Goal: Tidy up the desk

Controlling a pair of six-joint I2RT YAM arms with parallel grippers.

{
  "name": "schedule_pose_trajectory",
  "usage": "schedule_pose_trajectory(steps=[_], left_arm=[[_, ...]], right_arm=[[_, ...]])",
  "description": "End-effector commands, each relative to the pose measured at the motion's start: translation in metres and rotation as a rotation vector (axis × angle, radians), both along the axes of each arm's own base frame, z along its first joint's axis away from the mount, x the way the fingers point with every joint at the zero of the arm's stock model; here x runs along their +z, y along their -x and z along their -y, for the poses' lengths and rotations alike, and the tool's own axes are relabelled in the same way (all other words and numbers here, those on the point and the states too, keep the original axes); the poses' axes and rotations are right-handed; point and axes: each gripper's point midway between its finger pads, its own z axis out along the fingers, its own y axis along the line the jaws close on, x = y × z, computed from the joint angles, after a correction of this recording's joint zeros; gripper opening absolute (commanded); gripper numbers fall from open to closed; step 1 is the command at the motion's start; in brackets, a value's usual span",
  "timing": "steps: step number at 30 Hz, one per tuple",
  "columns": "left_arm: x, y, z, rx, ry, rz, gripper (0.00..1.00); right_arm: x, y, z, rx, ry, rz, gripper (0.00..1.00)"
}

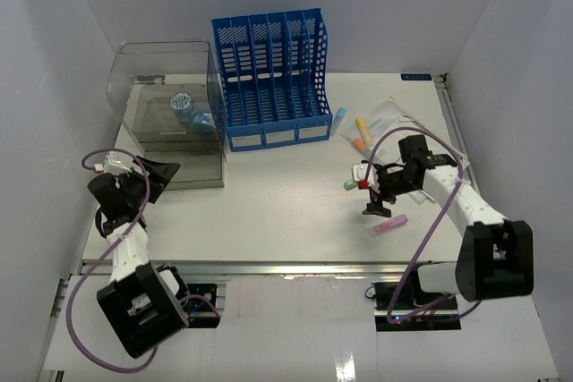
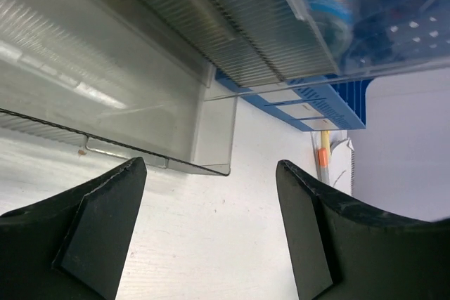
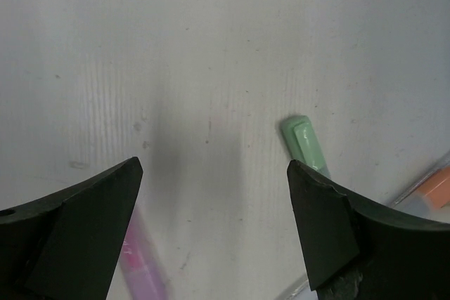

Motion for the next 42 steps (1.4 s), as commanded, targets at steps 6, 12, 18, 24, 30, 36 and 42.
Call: schedule_pose_trajectory(steps=[6, 12, 18, 24, 30, 36, 42], left_arm=[[0.031, 0.026, 0.026, -0.107, -0.075, 0.101, 0.93], [0.024, 0.024, 0.027, -0.117, -0.027, 0.062, 0.93], [0.030, 0.027, 0.036, -0.165, -0.007, 0.102, 0.93], [0.046, 0.035, 0.056, -0.276, 0.020, 0.214, 0.93], [0.057, 0.041, 0.066, -0.329, 0.025, 0.270, 0.94], [0.066, 0.046, 0.072, -0.363, 0.013, 0.321, 0.94], [0.076, 0.048, 0.072, -0.352, -0.027, 0.359, 0.98]], right_arm=[[-0.012, -0.070, 0.020, 0.135, 0.221, 0.071, 0.97], [-0.031, -0.094, 0.020, 0.106, 0.250, 0.020, 1.00], [-0.060, -0.099, 0.023, 0.101, 0.284, -0.036, 0.95], [-0.083, -0.091, 0.025, 0.113, 0.316, -0.117, 0.77], [-0.085, -0.079, 0.018, 0.124, 0.318, -0.165, 0.31], [-0.053, -0.045, -0.044, 0.207, 0.331, -0.103, 0.11], [0.022, 0.002, -0.176, 0.309, 0.246, -0.034, 0.08]])
